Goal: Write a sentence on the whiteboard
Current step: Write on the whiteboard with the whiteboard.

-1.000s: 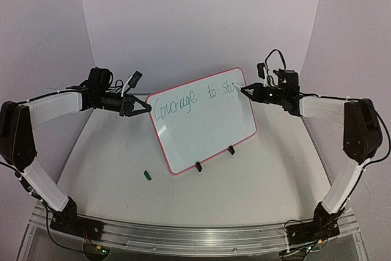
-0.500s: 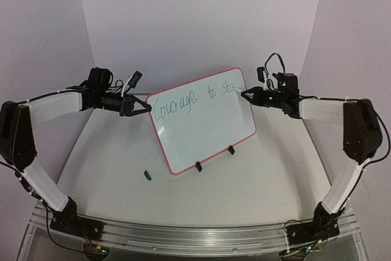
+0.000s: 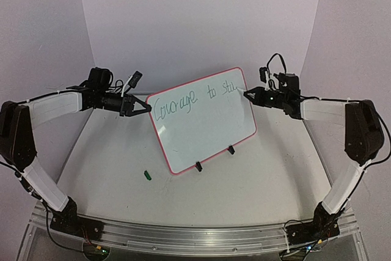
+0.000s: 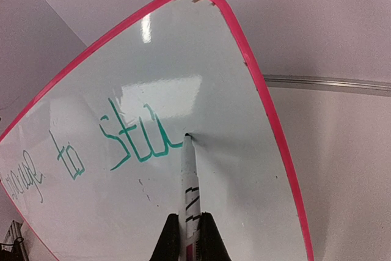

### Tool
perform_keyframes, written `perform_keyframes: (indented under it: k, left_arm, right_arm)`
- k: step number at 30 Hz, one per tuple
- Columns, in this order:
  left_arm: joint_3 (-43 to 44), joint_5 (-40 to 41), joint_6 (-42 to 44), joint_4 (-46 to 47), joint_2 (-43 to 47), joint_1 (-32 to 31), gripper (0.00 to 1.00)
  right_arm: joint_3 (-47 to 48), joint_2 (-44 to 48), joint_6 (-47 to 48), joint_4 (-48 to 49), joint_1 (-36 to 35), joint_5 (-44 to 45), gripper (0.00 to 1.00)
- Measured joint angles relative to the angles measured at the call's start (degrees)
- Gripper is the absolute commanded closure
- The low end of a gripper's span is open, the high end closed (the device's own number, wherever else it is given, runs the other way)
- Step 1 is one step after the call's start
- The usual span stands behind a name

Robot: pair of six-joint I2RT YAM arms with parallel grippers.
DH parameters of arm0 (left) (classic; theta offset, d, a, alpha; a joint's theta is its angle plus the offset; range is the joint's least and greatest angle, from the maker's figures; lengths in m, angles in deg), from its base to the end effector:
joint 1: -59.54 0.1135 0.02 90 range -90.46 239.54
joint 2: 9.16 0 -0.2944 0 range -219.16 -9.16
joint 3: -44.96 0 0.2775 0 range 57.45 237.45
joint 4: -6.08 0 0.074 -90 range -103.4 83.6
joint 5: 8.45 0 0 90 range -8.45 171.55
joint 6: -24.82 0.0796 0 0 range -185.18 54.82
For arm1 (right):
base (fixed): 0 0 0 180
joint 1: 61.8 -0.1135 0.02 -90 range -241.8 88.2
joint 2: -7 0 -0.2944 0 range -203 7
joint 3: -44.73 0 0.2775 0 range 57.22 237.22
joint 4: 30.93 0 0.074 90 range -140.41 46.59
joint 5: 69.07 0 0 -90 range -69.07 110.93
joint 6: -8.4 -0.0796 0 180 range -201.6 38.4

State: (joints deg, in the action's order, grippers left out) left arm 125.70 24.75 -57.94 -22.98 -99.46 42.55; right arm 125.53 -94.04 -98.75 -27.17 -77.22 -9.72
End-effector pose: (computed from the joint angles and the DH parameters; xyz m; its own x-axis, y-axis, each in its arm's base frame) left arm 0.3507 -0.1768 0.2884 -0.4932 0.2228 -0.8409 0.8542 0.3070 -0.4196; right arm 0.4455 0.1650 0.2660 -0.4677 0.1341 -0.8736 -0.5882 0.6905 0.4209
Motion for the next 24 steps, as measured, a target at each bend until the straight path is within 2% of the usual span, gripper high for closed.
perform_keyframes:
  k: [12,24]
  left_arm:
    - [0.0,0.0,0.0,0.0,0.0,-0.1,1.0]
    - [0.0,0.0,0.0,0.0,0.0,-0.1,1.0]
  right_arm:
    - [1.9,1.5,-0.1,-0.1,0.0,-2.3,1.0]
    - [4.7,-2.0,-0.1,-0.8,0.0,-2.4,1.0]
